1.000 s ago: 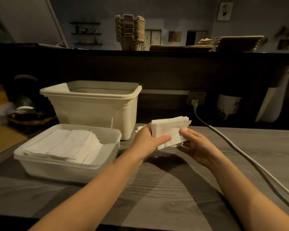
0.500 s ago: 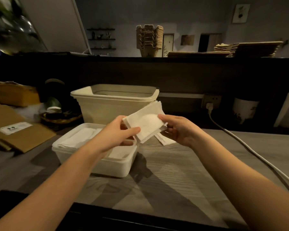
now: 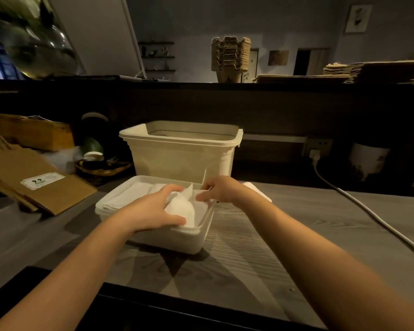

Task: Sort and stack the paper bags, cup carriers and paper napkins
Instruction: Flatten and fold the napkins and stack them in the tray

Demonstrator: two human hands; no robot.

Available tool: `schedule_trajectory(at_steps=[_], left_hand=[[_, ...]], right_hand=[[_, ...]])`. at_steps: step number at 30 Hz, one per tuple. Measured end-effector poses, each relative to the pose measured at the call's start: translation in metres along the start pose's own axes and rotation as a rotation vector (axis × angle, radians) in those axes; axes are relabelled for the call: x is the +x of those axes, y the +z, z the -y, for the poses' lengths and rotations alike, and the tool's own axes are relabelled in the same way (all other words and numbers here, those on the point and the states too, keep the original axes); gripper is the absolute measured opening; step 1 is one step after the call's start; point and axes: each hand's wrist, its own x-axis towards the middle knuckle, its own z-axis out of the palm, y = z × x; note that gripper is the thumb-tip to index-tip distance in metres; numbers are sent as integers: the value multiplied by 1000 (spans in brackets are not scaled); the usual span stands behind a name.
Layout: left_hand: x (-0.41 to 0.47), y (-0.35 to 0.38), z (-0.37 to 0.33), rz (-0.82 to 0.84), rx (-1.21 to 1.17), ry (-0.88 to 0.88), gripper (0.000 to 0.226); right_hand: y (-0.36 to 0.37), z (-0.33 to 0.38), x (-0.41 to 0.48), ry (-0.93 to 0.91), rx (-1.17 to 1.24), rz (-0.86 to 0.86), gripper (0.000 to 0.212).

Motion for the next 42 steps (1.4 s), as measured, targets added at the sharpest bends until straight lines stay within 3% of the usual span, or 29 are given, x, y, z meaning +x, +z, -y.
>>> schedule_trajectory(at_steps=[5, 11, 14, 18, 22, 26, 28, 32, 42], left_hand=[[3, -4, -1, 23, 103, -28, 55], [7, -5, -3, -283, 156, 88, 13], [15, -2, -12, -292, 166, 188, 7], [31, 1, -15, -94, 288, 190, 7], [44, 6, -14, 187, 419, 180, 38], [51, 7, -6, 296, 344, 176, 48], [52, 8, -4, 309, 347, 183, 48], [49, 9, -8, 275, 306, 153, 46], [41, 13, -20, -170, 89, 297, 16]], right_hand=[[2, -3, 6, -10, -10, 31, 38], [3, -2, 11, -18, -101, 44, 38], [6, -4, 12, -31, -154, 24, 39], [9, -10, 7, -95, -252, -116, 37], [0, -24, -9, -214, -177, -415, 22], [-10, -68, -17, -103, -187, -545, 21], [-13, -96, -15, 3, -229, -479, 24], [-10, -125, -9, 59, -423, -91, 49], [-12, -106, -37, 48, -633, -78, 41]])
